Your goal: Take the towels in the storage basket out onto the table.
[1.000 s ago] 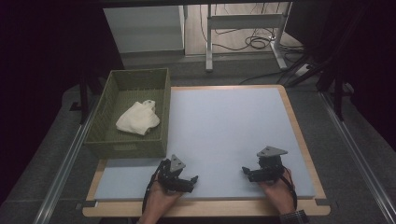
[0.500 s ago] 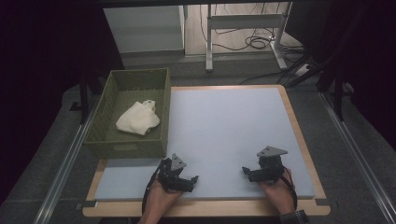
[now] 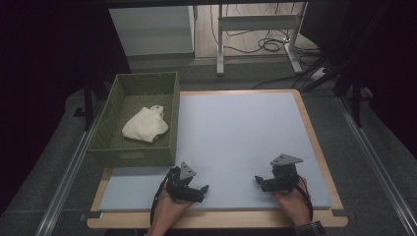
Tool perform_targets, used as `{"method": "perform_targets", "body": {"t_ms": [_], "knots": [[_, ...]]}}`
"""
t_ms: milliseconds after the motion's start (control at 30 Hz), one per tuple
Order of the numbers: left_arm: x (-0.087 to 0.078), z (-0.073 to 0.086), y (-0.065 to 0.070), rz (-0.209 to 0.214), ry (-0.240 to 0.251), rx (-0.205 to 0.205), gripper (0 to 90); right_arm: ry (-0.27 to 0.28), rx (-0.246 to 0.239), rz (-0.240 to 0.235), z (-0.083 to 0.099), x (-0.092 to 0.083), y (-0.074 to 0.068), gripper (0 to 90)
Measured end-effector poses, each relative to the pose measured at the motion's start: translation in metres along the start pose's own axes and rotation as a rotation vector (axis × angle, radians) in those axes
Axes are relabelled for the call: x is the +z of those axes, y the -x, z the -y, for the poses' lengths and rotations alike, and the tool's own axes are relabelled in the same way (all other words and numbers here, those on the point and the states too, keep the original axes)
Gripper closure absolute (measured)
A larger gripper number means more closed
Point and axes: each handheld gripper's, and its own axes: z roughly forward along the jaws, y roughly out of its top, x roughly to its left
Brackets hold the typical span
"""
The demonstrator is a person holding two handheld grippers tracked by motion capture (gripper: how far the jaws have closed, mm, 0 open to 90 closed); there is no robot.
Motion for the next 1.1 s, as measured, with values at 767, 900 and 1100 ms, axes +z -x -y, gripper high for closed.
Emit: {"method": "perform_targets", "body": {"t_ms": [767, 900, 1100], "knots": [[-0.024, -0.053, 0.0, 0.136, 0.014, 0.046, 8.2, 0.0, -0.004, 0.0, 0.0, 0.0, 0.0, 6.4], [-0.024, -0.066, -0.003, 0.147, 0.004, 0.054, 8.0, 0.001, -0.004, 0.0, 0.0, 0.0, 0.0, 6.4], [-0.023, -0.085, -0.013, 0.186, -0.023, 0.048, 8.1, 0.001, -0.006, 0.0, 0.0, 0.0, 0.0, 6.4]]}}
